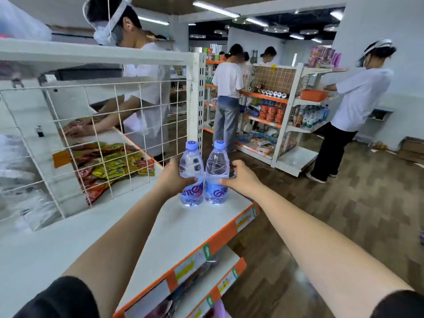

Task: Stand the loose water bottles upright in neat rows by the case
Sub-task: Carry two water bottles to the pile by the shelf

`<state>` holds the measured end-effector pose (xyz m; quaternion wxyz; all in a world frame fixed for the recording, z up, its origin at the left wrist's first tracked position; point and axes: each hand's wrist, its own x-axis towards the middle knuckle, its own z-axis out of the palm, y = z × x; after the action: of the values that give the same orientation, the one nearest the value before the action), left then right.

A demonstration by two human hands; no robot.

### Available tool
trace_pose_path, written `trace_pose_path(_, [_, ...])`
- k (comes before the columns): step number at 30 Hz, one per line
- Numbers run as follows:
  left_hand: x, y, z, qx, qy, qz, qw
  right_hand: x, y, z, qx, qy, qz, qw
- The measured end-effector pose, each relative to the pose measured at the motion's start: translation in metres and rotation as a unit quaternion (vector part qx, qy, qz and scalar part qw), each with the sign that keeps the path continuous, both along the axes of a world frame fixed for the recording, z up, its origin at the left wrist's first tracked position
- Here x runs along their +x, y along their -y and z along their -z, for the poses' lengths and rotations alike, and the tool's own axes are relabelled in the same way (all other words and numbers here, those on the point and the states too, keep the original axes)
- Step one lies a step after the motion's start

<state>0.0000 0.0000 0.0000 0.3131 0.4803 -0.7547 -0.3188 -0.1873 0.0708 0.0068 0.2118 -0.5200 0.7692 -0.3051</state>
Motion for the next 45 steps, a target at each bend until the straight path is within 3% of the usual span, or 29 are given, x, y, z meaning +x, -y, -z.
trace_pose_path(5, [-0.012,0.034,0.010,0.055,0.003,0.018,0.998,-0.005,0.032,0.004,-0.037,0.120,-0.015,0.992])
trace_pose_path(16, [-0.096,0.067,-0.022,0.007,0.040,0.074,0.996,-0.076,0.033,0.002,-0.111,0.131,0.059,0.983])
trace_pose_path(27, [-0.387,0.028,-0.007,0.017,0.053,0.283,0.958,-0.313,-0.056,0.021,-0.153,0.085,0.241,0.955])
trace_pose_path(36, [-0.621,-0.020,0.061,0.080,0.064,0.366,0.925,-0.509,-0.119,0.073,-0.094,0.074,0.374,0.920])
trace_pose_path(42, [-0.772,-0.014,0.092,0.080,0.096,0.430,0.894,-0.642,-0.117,0.114,-0.056,0.073,0.429,0.899])
trace_pose_path(45, [-0.856,-0.001,0.099,0.107,0.091,0.458,0.878,-0.701,-0.112,0.112,-0.051,0.074,0.482,0.872])
